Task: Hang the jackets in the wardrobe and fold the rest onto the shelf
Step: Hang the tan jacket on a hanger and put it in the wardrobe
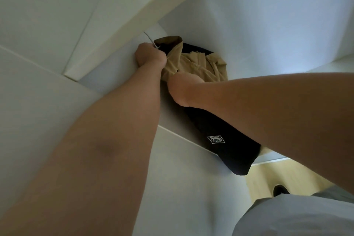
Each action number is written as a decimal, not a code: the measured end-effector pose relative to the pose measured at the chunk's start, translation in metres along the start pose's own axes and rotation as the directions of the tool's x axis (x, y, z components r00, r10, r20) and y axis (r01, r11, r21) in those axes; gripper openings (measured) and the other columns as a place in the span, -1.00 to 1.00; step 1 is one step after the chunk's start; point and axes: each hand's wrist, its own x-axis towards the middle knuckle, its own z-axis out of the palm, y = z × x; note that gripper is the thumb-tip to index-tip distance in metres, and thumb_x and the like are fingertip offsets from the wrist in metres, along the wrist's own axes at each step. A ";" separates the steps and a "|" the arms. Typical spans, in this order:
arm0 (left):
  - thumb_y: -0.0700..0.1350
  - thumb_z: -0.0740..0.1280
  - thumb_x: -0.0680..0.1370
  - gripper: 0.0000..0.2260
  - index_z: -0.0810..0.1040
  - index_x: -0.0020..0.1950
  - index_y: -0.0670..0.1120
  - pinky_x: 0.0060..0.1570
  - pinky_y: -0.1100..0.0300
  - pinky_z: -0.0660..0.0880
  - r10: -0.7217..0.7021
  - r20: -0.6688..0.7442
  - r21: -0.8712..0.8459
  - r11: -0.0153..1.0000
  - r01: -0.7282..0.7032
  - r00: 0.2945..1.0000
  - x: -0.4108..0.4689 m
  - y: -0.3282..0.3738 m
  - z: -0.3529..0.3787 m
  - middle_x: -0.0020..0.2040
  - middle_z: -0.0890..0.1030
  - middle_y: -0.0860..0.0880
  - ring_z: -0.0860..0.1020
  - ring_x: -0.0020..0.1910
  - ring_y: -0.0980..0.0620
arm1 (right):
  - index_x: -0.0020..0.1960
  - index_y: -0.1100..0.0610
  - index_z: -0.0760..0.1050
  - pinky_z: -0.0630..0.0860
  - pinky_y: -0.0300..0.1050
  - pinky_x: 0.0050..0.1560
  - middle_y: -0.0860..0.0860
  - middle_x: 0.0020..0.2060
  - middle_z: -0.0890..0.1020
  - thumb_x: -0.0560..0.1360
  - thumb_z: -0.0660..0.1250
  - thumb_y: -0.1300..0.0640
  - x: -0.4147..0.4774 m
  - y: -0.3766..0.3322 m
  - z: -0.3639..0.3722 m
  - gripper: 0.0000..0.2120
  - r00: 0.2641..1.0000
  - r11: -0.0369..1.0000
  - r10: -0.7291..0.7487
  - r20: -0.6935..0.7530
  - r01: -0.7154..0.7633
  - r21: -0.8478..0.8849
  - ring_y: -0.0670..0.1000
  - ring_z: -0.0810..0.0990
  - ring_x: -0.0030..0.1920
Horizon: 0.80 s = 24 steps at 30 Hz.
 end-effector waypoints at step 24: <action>-0.20 0.33 0.59 -0.69 0.57 0.34 -0.13 0.05 0.25 0.49 0.022 -0.018 -0.017 1.000 -0.022 1.000 -0.032 0.018 -0.028 0.30 0.61 -0.10 0.58 0.28 -0.05 | -0.04 0.15 0.54 0.39 -0.22 -0.23 -0.03 -0.30 0.47 0.66 0.20 0.15 -0.006 0.032 -0.051 -0.82 0.988 0.985 -0.091 -0.122 0.071 -0.159 -0.07 0.45 -0.29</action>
